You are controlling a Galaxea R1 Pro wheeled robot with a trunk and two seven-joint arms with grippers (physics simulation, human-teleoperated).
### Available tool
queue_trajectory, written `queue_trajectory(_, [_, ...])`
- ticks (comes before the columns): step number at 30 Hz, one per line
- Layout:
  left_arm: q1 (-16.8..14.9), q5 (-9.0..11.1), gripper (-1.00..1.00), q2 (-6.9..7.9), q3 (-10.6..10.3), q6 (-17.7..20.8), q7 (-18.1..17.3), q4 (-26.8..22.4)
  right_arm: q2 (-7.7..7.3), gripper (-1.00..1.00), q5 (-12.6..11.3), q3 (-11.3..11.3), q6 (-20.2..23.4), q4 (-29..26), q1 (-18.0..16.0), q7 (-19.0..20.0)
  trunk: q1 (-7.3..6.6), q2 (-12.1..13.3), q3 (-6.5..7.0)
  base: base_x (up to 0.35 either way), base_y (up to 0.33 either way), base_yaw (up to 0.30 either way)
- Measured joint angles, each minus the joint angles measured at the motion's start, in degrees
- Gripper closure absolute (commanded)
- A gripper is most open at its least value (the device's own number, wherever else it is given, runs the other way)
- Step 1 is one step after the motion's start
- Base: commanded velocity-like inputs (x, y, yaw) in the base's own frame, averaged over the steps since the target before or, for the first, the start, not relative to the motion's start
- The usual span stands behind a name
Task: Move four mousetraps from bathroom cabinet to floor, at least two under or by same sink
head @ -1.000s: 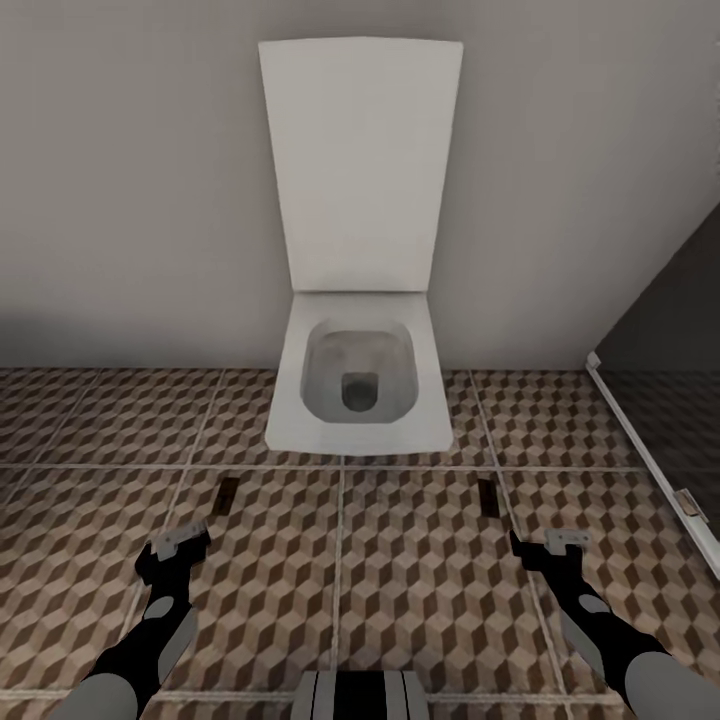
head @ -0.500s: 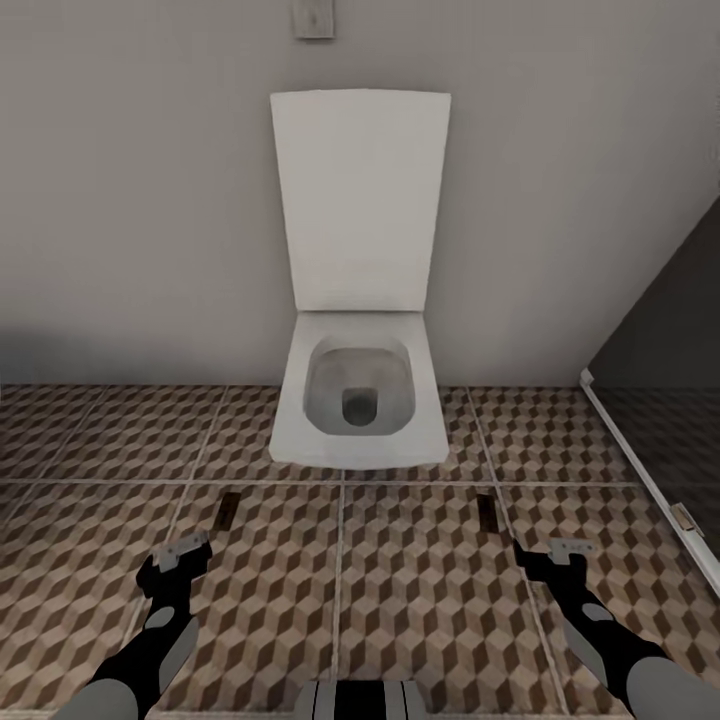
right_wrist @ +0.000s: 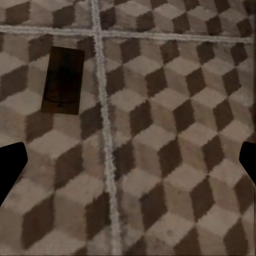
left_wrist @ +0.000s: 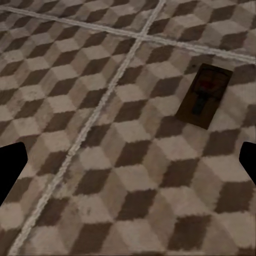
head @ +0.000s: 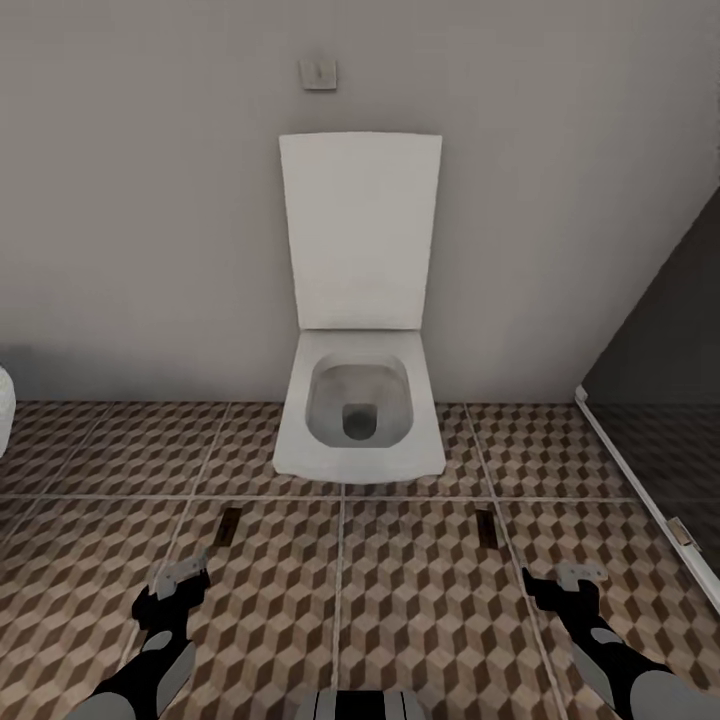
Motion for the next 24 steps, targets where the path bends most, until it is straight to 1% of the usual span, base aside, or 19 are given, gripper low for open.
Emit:
queue_trajectory(2, [0.00,0.04,-1.00,0.11,0.07,-0.03,0.01,0.75,0.14,-1.00,-0.01,-0.02,0.02,1.06,0.00,0.04,-0.05,0.03,0.44,0.000,0.000,0.000])
queue_trajectory(7, [-0.02,0.08,-1.00,0.27,0.04,-0.06,0.04,3.01,1.11,-1.00,-0.04,-0.06,-0.01,4.79,0.01,0.10,-0.18,0.09,1.55,0.000,0.000,0.000])
queue_trajectory(9, [0.00,0.15,-1.00,0.12,0.01,-0.06,0.08,5.15,1.65,-1.00,-0.10,-0.06,0.05,6.64,0.13,0.11,-0.23,0.12,1.99,0.000,0.000,0.000])
queue_trajectory(12, [0.00,0.13,-1.00,0.00,0.01,-0.10,0.08,7.34,1.98,-1.00,-0.18,-0.07,0.14,8.04,0.32,0.11,-0.31,0.16,2.66,0.000,0.000,0.000])
queue_trajectory(19, [0.00,0.33,-1.00,-0.07,0.03,-0.23,0.05,12.44,2.27,-1.00,-0.19,-0.08,0.12,9.45,0.87,0.11,-0.49,0.26,4.21,0.000,0.000,0.000])
queue_trajectory(24, [0.01,0.36,-1.00,0.09,0.09,-0.34,0.06,16.38,2.33,-1.00,-0.19,-0.08,0.10,9.67,2.31,0.11,-0.62,0.32,5.32,0.000,0.000,0.000])
